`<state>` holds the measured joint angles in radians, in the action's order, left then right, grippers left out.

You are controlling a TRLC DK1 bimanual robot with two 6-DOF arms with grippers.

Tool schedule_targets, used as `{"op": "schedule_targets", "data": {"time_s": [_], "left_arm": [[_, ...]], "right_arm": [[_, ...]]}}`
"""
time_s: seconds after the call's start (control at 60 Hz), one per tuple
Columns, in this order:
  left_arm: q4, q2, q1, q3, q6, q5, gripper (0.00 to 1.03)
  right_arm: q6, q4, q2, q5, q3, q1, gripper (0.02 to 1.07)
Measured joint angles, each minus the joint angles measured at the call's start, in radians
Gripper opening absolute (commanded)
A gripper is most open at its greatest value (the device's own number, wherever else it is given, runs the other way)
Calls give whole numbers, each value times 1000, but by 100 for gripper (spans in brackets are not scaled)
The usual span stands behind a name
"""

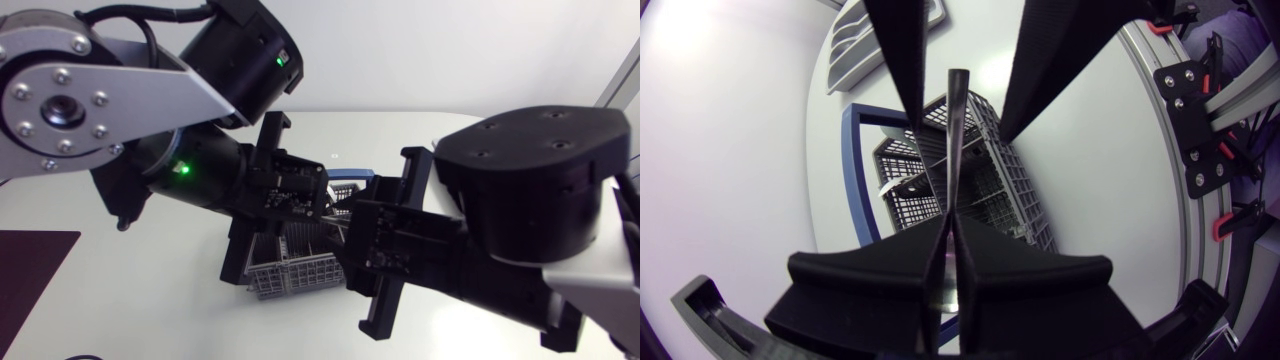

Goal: Unload the cutlery basket into the drawer organizer.

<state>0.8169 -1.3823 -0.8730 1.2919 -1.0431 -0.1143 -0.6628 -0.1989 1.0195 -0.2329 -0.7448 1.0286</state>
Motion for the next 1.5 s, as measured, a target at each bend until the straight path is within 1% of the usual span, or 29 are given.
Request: {"op": "schedule_targets", "data": {"time_s": [0.067,0.15,0.3,0.617,0.667,0.7,0.733,0.883,0.933,1.067,1.15,1.267,1.35,1.45,1.5], "left_arm": [[10,-6,-4,10,10,0,3],[18,-12,-6,13,23,0,3],[49,-19,-7,33,30,0,3],[85,-19,-7,62,49,13,3],[100,-23,-7,69,54,30,3],[116,-27,-7,79,59,37,3],[135,-37,-7,97,69,53,3],[178,-72,-7,138,95,70,3],[190,-86,-7,150,108,81,3],[259,-130,1,205,156,133,3],[267,-144,2,216,173,141,3],[281,-154,2,222,188,144,3],[297,-163,2,232,207,152,3],[302,-164,3,236,211,152,3],[305,-165,5,240,214,158,3]], "right_arm": [[-7,31,14,-13,0,2,46],[-23,70,38,-40,1,11,38],[-42,116,66,-60,26,13,38],[-57,162,68,-84,63,17,38],[-65,174,68,-90,68,21,37],[-71,182,68,-96,72,24,32],[-80,195,68,-111,80,31,32],[-116,262,71,-162,119,52,32],[-132,290,75,-183,131,61,30],[-174,367,86,-233,167,84,29],[-200,409,93,-264,187,98,29],[-227,434,106,-281,197,110,17],[-233,438,107,-293,197,119,14],[-237,439,112,-296,197,122,8],[-240,439,115,-300,198,122,8]]}}
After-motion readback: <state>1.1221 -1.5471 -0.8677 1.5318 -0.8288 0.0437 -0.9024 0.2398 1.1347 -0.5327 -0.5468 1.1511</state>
